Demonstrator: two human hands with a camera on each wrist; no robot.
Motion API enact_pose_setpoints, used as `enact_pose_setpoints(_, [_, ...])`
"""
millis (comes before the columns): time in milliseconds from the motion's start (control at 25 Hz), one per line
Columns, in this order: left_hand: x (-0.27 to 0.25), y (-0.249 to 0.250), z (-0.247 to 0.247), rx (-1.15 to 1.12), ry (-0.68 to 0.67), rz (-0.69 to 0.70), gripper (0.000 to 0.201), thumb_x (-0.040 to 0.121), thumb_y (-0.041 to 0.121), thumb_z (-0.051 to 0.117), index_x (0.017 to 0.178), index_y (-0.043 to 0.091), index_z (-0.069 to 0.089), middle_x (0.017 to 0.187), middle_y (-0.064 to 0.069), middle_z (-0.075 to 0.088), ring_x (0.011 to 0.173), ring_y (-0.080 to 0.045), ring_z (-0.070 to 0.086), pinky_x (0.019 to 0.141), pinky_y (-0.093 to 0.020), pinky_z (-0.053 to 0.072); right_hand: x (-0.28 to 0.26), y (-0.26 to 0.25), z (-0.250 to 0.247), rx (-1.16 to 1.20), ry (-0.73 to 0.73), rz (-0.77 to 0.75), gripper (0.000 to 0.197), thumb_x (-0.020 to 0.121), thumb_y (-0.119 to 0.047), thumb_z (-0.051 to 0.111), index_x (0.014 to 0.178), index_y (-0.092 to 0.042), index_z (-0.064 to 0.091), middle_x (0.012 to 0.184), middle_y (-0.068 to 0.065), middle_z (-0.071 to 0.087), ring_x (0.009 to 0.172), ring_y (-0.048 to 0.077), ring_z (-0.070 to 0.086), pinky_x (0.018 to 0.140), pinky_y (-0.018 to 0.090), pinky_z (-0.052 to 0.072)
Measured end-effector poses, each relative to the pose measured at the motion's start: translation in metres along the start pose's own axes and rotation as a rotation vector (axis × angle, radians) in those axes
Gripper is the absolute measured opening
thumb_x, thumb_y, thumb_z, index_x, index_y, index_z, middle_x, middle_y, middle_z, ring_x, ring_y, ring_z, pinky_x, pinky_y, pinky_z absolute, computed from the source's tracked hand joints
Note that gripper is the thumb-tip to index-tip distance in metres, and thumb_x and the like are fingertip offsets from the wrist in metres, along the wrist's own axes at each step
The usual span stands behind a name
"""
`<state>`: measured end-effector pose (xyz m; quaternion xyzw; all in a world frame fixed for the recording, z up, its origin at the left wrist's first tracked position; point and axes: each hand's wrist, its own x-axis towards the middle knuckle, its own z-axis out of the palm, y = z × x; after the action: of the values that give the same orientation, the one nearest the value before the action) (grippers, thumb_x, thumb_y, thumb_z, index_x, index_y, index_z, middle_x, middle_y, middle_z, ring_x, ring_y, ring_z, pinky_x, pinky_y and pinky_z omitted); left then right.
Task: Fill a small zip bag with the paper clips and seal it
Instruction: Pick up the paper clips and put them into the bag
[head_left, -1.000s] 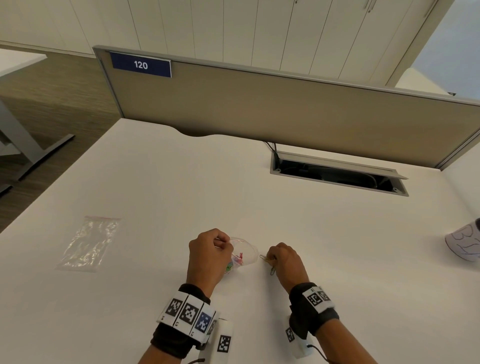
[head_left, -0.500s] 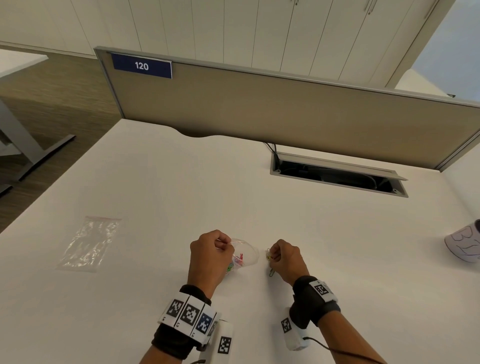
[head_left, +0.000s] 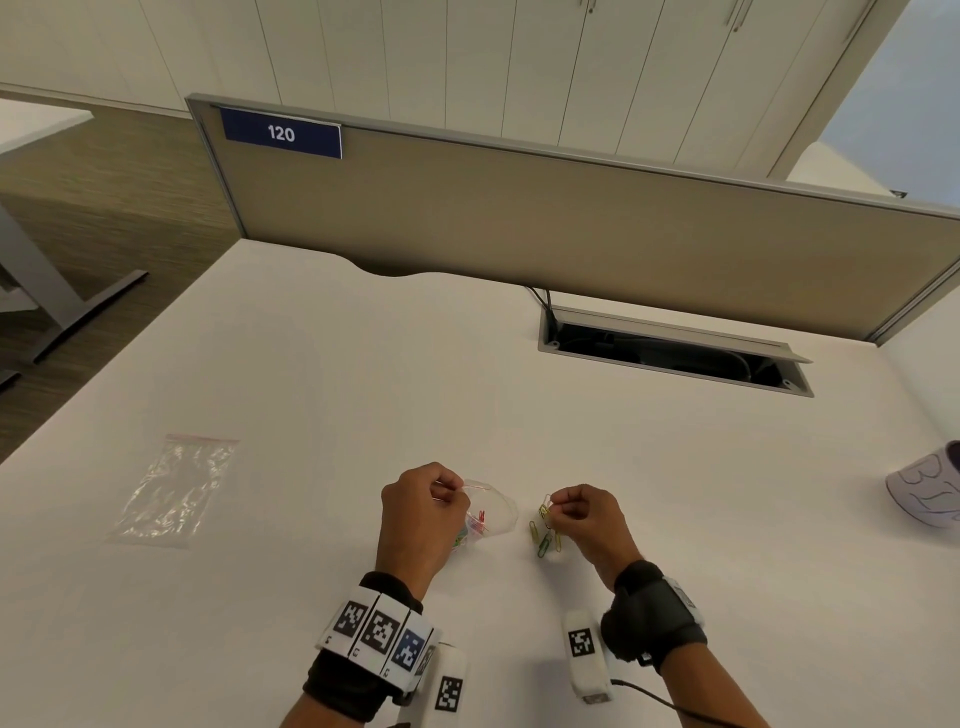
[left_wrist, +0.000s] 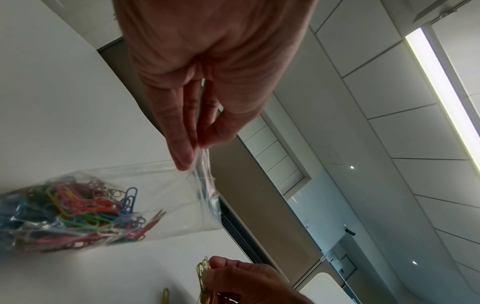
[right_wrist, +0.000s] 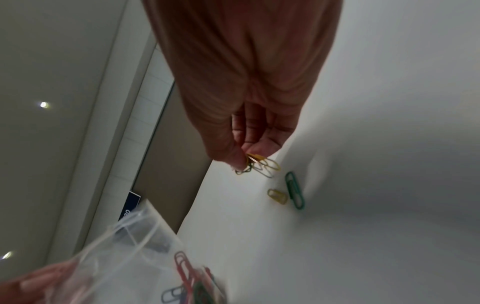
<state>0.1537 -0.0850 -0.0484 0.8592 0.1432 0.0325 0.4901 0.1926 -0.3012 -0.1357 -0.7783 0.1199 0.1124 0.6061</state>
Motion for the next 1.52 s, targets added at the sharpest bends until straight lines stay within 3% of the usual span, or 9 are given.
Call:
enact_pose_setpoints(200, [-0.001,0.002,0.0,-0.002,-0.003,0.002,0.007,0.079,0.005,0.065,0.08,0.009,0.071,0.072,0.001,0.066,0.064,0.001,0.06,0.055,-0.013,0.048,-0.001,0.004,-0.007,0.13,-0.063,0.06,0.023,0.079,0.009,0.064,0.099,-0.001,0.064,0.078,0.014,0.066,0.073,0.022,0.063,0.069,0.029,0.053])
enact_pose_setpoints(440, [-0.001,0.0,0.0,0.009,-0.009,0.006,0.006,0.08,0.007,0.066,0.083,0.008,0.071,0.077,0.0,0.068,0.066,-0.004,0.061,0.056,-0.013,0.048,0.001,0.009,-0.007,-0.199,-0.034,0.003,0.015,0.075,0.002,0.067,0.085,-0.008,0.072,0.076,0.008,0.071,0.071,0.017,0.066,0.069,0.026,0.056])
enact_pose_setpoints(680, [0.0,0.0,-0.001,0.007,-0.002,0.005,0.006,0.08,0.006,0.066,0.081,0.009,0.071,0.075,-0.001,0.069,0.064,-0.001,0.061,0.055,-0.011,0.047,-0.011,-0.015,-0.006,0.219,-0.079,0.001,0.013,0.08,0.008,0.064,0.092,0.003,0.069,0.077,0.012,0.069,0.073,0.02,0.065,0.064,0.02,0.054])
enact_pose_setpoints(840, [0.0,0.001,0.0,0.007,-0.007,0.011,0.005,0.08,0.006,0.066,0.082,0.008,0.071,0.075,-0.003,0.07,0.064,-0.003,0.062,0.056,-0.011,0.047,-0.021,-0.046,0.01,0.502,-0.14,-0.085,0.017,0.081,0.009,0.065,0.099,0.007,0.065,0.083,0.014,0.068,0.075,0.019,0.064,0.07,0.021,0.055])
enact_pose_setpoints(960, [0.0,0.003,0.001,0.024,-0.005,0.016,0.006,0.081,0.007,0.067,0.084,0.006,0.071,0.082,-0.006,0.073,0.067,-0.009,0.064,0.055,-0.009,0.046,-0.025,-0.062,0.03,0.547,-0.15,-0.166,0.018,0.08,0.01,0.067,0.096,0.003,0.066,0.087,0.011,0.069,0.078,0.02,0.065,0.075,0.025,0.056])
enact_pose_setpoints(1120, [-0.001,0.004,0.0,0.036,-0.015,-0.005,0.007,0.083,0.011,0.067,0.088,0.007,0.07,0.092,-0.008,0.074,0.076,-0.015,0.069,0.045,-0.003,0.044,-0.029,-0.061,0.05,0.362,-0.173,-0.259,0.017,0.078,0.006,0.071,0.092,-0.001,0.067,0.085,0.009,0.07,0.079,0.018,0.065,0.074,0.026,0.056])
enact_pose_setpoints(1240, [-0.001,0.003,-0.001,0.048,-0.021,-0.018,0.011,0.083,0.014,0.067,0.092,0.008,0.069,0.098,-0.006,0.073,0.085,-0.02,0.071,0.044,-0.001,0.042,-0.033,-0.057,0.05,0.037,-0.191,-0.372,0.014,0.079,-0.003,0.072,0.092,-0.009,0.069,0.084,0.005,0.072,0.076,0.014,0.067,0.073,0.025,0.057])
enact_pose_setpoints(1400, [0.0,0.002,0.001,0.03,-0.01,0.005,0.005,0.082,0.01,0.068,0.086,0.01,0.07,0.084,-0.003,0.071,0.068,-0.007,0.065,0.044,0.001,0.042,-0.038,-0.064,0.043,-0.436,-0.245,-0.49,0.022,0.081,-0.013,0.073,0.103,-0.015,0.07,0.096,-0.001,0.075,0.087,0.008,0.068,0.084,0.022,0.055])
enact_pose_setpoints(1520, [0.0,0.002,0.002,0.01,-0.01,0.001,0.004,0.081,0.007,0.067,0.084,0.01,0.069,0.077,0.002,0.066,0.063,-0.003,0.062,0.045,0.002,0.041,-0.041,-0.071,0.037,-0.456,-0.256,-0.475,0.028,0.081,-0.012,0.073,0.109,-0.013,0.07,0.104,0.002,0.074,0.093,0.01,0.069,0.086,0.018,0.054])
